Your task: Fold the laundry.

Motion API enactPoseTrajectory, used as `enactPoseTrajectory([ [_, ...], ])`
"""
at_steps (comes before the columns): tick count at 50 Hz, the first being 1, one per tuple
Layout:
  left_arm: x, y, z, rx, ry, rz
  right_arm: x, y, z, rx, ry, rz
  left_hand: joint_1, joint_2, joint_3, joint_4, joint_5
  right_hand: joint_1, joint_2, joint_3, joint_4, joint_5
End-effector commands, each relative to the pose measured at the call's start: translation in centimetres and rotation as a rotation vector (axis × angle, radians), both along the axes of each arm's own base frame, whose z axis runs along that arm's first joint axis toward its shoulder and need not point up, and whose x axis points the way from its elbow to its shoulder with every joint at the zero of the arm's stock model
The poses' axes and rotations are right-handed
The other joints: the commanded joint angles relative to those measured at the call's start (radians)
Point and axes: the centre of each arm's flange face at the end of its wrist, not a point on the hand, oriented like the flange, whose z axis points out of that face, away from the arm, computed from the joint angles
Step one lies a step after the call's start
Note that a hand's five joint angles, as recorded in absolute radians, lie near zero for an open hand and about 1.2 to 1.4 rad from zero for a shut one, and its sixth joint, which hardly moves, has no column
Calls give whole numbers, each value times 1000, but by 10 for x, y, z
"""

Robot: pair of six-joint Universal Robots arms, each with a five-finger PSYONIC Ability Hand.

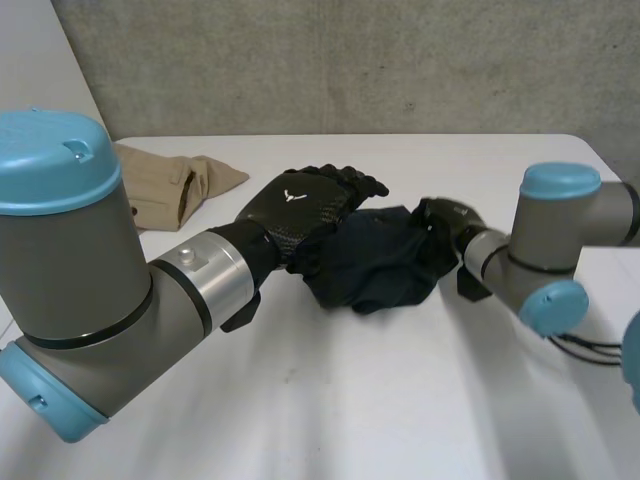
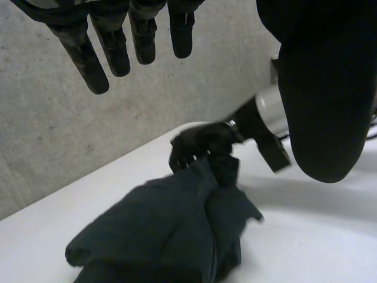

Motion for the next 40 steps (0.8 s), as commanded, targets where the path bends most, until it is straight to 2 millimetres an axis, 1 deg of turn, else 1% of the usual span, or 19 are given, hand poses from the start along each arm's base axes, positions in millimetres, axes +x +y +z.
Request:
enactPoseTrajectory([
  [1,-1,-1,-4,9,-7,0,-42,-69,15,-115,33,-151,1,-8,-4,-7,-10,453,238,282,211,403],
  [2,-1,-2,-6,12,-9,0,-50,-77,17,-124,34,-177,1,-8,-4,-7,-10,453,238,282,211,403],
  [3,-1,-2,-7,14,-11,0,-66,-93,20,-144,35,-227,1,-8,-4,-7,-10,453,238,282,211,403],
  [4,-1,-2,-7,15,-12,0,-71,-99,20,-154,35,-244,1,-8,-4,-7,-10,453,238,282,211,403],
  [6,-2,-2,-9,19,-14,0,-92,-119,20,-193,41,-312,1,-8,-4,-7,-10,453,238,282,211,403],
  [7,-2,-2,-9,19,-14,0,-99,-124,21,-206,44,-333,1,-8,-4,-7,-10,453,238,282,211,403],
  [8,-2,-2,-10,21,-16,-1,-118,-135,22,-231,54,-389,1,-8,-4,-7,-10,453,238,282,211,403],
  [11,-2,-3,-12,26,-20,0,-142,-145,20,-254,71,-451,1,-8,-4,-7,-10,453,238,282,211,403],
  [13,-2,-3,-13,27,-21,0,-153,-149,19,-261,80,-474,1,-8,-4,-7,-10,453,238,282,211,403],
  [14,-2,-3,-13,27,-21,0,-164,-153,18,-277,97,-494,1,-8,-4,-7,-10,453,238,282,211,403],
  [17,-2,-3,-13,29,-22,0,-182,-159,17,-304,130,-530,1,-8,-4,-7,-10,453,238,282,211,403],
  [18,-3,-3,-13,28,-21,0,-192,-162,17,-319,157,-548,1,-8,-4,-7,-10,453,238,282,211,403],
  [20,-3,-4,-13,29,-22,0,-201,-164,18,-328,170,-553,1,-8,-4,-7,-10,453,238,282,211,403],
  [21,-3,-4,-14,30,-23,0,-211,-166,17,-330,176,-566,1,-8,-4,-7,-10,453,238,282,211,403],
  [28,-4,-3,-17,37,-26,-3,-240,-171,12,-325,184,-556,1,-8,-4,-7,-10,453,238,282,211,403],
  [29,-4,-3,-17,37,-28,-3,-248,-172,10,-321,186,-557,1,-8,-4,-7,-10,453,238,282,211,403],
  [36,-4,-2,-18,39,-29,-6,-273,-173,8,-315,192,-577,1,-8,-4,-7,-10,453,238,282,211,403],
  [39,-5,-1,-18,41,-30,-7,-277,-173,8,-314,207,-574,-2,-11,-7,-10,-13,-768,-983,-940,-1011,-819],
  [40,-5,-1,-18,40,-30,-6,-277,-173,9,-317,218,-569,-2,-11,-7,-10,-13,-768,-983,-940,-1011,-819],
])
